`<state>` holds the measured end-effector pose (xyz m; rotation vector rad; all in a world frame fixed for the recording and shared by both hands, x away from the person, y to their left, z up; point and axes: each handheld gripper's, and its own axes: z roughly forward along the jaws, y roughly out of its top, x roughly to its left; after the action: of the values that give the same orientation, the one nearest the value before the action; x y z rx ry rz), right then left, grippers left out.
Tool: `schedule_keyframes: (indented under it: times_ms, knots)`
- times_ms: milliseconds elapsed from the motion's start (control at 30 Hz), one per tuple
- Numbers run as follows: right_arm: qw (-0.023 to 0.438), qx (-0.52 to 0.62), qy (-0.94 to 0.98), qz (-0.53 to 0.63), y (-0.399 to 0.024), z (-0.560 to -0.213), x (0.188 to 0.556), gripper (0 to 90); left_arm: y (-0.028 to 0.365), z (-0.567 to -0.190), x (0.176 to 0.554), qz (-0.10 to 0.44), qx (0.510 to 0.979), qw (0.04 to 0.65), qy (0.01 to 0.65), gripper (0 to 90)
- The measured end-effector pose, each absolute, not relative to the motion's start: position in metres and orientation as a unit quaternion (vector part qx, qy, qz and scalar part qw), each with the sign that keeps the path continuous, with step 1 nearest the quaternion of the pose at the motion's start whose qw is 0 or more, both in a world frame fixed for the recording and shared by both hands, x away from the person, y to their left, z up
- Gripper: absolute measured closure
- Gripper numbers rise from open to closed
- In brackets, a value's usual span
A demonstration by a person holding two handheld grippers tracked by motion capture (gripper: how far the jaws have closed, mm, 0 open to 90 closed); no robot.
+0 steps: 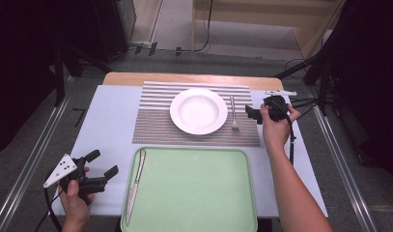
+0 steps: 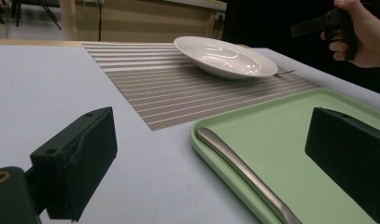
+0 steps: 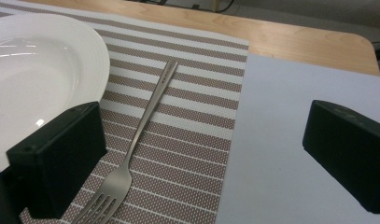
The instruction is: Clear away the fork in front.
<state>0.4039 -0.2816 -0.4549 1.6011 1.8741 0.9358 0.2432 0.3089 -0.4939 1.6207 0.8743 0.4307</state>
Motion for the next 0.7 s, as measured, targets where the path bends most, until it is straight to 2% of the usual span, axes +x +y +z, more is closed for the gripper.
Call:
schedule_keyframes:
  times_ms: [33, 367, 433, 533, 600, 633, 667, 700]
  knots:
    - [0.242, 0.591, 0.691, 0.339, -0.280, -0.456, 0.408, 4.1, 0.309, -0.494, 0.243, 0.184, 0.695, 0.585, 0.375, 2.3]
    - [0.206, 0.594, 0.719, 0.297, -0.270, -0.471, 0.426, 6.8, 0.310, -0.494, 0.243, 0.181, 0.693, 0.588, 0.375, 2.3]
    - [0.219, 0.596, 0.723, 0.274, -0.267, -0.472, 0.429, 13.9, 0.310, -0.494, 0.243, 0.181, 0.693, 0.588, 0.376, 2.3]
    - [0.223, 0.600, 0.722, 0.261, -0.263, -0.472, 0.433, 14.0, 0.310, -0.494, 0.243, 0.181, 0.692, 0.588, 0.377, 2.3]
    - [0.209, 0.596, 0.730, 0.262, -0.259, -0.472, 0.436, 14.6, 0.310, -0.494, 0.244, 0.182, 0.693, 0.587, 0.377, 2.3]
    - [0.217, 0.597, 0.732, 0.248, -0.254, -0.471, 0.439, 26.0, 0.310, -0.494, 0.244, 0.182, 0.693, 0.587, 0.377, 2.3]
    - [0.217, 0.597, 0.732, 0.248, -0.254, -0.471, 0.439, 26.0, 0.310, -0.494, 0.244, 0.182, 0.693, 0.587, 0.377, 2.3]
    - [0.211, 0.595, 0.733, 0.252, -0.250, -0.472, 0.441, 32.3, 0.310, -0.494, 0.243, 0.182, 0.693, 0.587, 0.376, 2.3]
